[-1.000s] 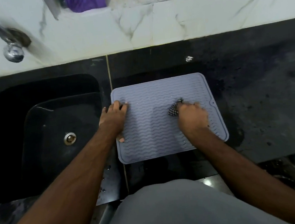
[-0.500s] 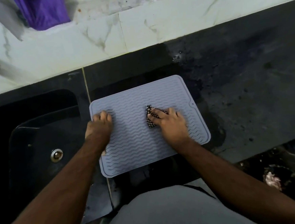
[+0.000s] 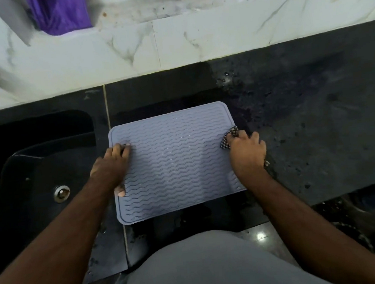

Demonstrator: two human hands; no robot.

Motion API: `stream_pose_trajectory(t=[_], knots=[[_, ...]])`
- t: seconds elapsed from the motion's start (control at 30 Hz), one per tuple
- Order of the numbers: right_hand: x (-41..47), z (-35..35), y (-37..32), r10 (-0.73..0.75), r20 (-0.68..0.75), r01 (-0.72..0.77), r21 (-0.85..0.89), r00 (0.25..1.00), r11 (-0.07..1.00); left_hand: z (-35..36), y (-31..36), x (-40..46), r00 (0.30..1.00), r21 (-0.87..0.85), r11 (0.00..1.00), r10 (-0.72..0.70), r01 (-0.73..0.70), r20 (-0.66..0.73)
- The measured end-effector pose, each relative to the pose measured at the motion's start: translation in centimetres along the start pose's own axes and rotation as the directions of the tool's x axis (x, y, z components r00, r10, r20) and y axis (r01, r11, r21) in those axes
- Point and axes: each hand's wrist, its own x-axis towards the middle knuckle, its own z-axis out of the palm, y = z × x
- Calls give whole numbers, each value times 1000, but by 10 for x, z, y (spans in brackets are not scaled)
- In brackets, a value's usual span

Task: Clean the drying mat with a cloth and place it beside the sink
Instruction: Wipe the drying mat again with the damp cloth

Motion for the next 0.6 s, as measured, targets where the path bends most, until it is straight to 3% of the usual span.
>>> stream_pose_trajectory(t=[0.1, 0.23, 0.37, 0.47, 0.6], knots=[[-5, -9, 4, -17, -29, 18, 25, 999, 1000, 1, 0, 0, 1000, 3, 1000, 22, -22, -11], [-8, -11, -25, -309, -120, 327, 187, 943, 926, 1, 0, 3, 999, 12, 1000, 26, -26, -22], [-10, 8, -67, -533, -10, 527, 172, 846, 832, 0, 2, 5, 999, 12, 1000, 27, -26, -25], [-6, 18, -60, -475, -31, 471, 203, 879, 859, 2, 2, 6, 1000, 3, 1000, 8, -8, -24], [12, 23, -18, -267, -36, 265, 299, 963, 917, 3, -3, 5, 1000, -48, 999, 16, -16, 10]])
